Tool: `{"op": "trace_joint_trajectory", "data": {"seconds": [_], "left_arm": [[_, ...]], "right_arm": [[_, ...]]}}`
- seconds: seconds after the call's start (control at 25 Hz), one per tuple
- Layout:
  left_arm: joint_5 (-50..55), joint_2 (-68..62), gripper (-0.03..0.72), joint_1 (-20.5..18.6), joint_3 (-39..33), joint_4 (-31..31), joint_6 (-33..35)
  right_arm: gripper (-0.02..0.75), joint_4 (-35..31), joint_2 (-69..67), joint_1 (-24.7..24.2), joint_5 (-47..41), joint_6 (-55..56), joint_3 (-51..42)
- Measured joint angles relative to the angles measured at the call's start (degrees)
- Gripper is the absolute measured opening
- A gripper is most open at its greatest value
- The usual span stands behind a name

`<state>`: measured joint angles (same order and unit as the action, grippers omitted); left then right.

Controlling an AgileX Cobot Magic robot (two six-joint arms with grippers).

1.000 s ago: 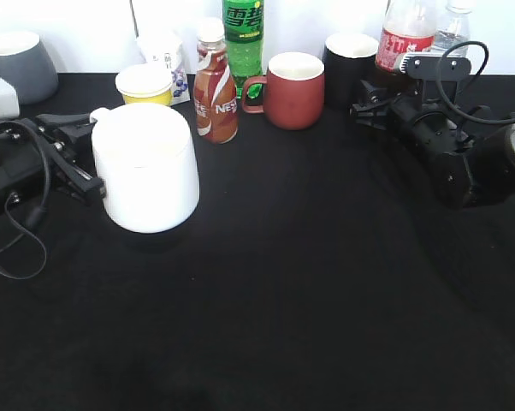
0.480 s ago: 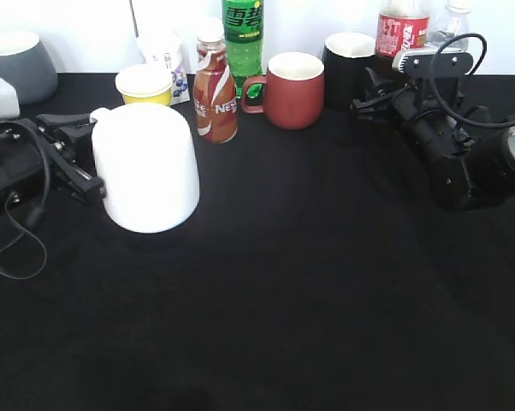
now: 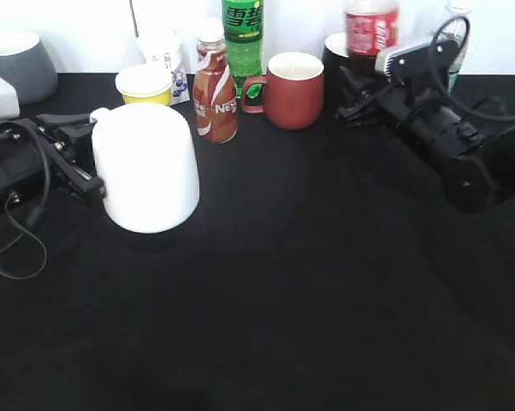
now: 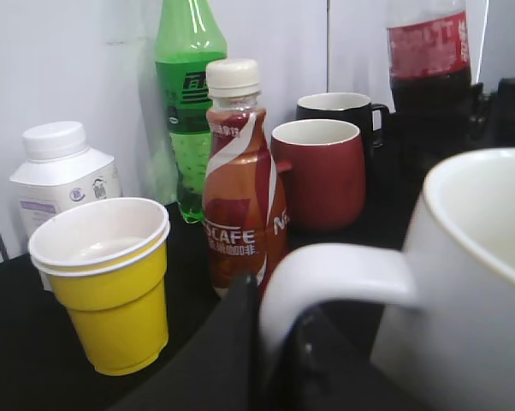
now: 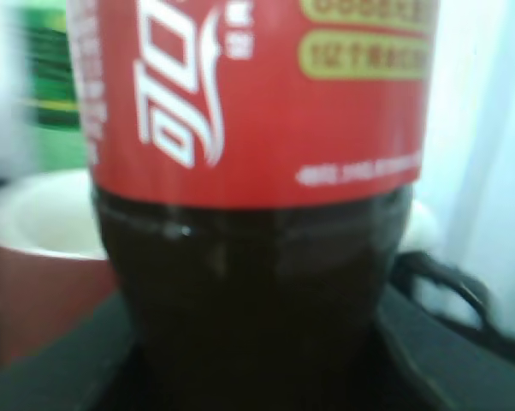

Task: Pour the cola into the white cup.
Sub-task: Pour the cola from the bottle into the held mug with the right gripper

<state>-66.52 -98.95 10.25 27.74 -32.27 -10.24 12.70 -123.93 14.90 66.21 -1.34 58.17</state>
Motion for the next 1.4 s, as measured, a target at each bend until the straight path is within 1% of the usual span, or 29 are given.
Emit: {"op": "trace_joint_trajectory", "data": {"seconds": [0.12,0.2,0.32,0.4,0.56,0.64,0.72,0.8,1.0,1.2,1.4], "left_arm": [[0.00,0.00,0.038,0.00,0.00,0.00,0.00],[0.00,0.00,0.038,0.00,0.00,0.00,0.00],[0.00,0.00,0.038,0.00,0.00,-0.75,0.00],[0.00,0.00,0.038,0.00,0.00,-2.82,0.00],[0.00,0.00,0.038,0.00,0.00,-3.04,0.00],[0.61,0.00,0.038,0.00,0.00,-4.99,0.00],[0.93,0.00,0.038,0.00,0.00,-7.45,0.00],[0.93,0.00,0.038,0.11,0.00,-7.92,0.00],[1.84,0.00,0.038,0.11,0.00,-8.25,-0.70],[4.72,-0.06,0.038,0.11,0.00,-7.84,-2.08],[1.64,-2.94,0.038,0.11,0.00,-8.11,-2.10]], "right_arm": [[0.390,10.00,3.86,0.95,0.00,0.00,-0.73],[0.388,16.26,5.74,2.64,0.06,0.00,-0.73],[0.388,21.67,6.04,4.41,0.40,-6.79,-0.73],[0.388,22.36,6.05,4.60,0.40,-13.75,-0.73],[0.388,22.53,6.05,4.60,0.40,-29.33,-0.73],[0.388,22.96,6.10,4.60,0.40,-34.46,-0.73],[0.388,24.66,6.10,4.60,0.40,-36.55,-0.73],[0.388,26.48,6.10,4.60,0.40,-39.09,-0.73],[0.388,26.75,6.10,4.60,0.40,-48.57,-0.73],[0.387,26.84,6.10,4.60,0.40,-52.43,-0.73],[0.387,26.95,6.10,4.60,0.40,-57.86,-0.73]]}}
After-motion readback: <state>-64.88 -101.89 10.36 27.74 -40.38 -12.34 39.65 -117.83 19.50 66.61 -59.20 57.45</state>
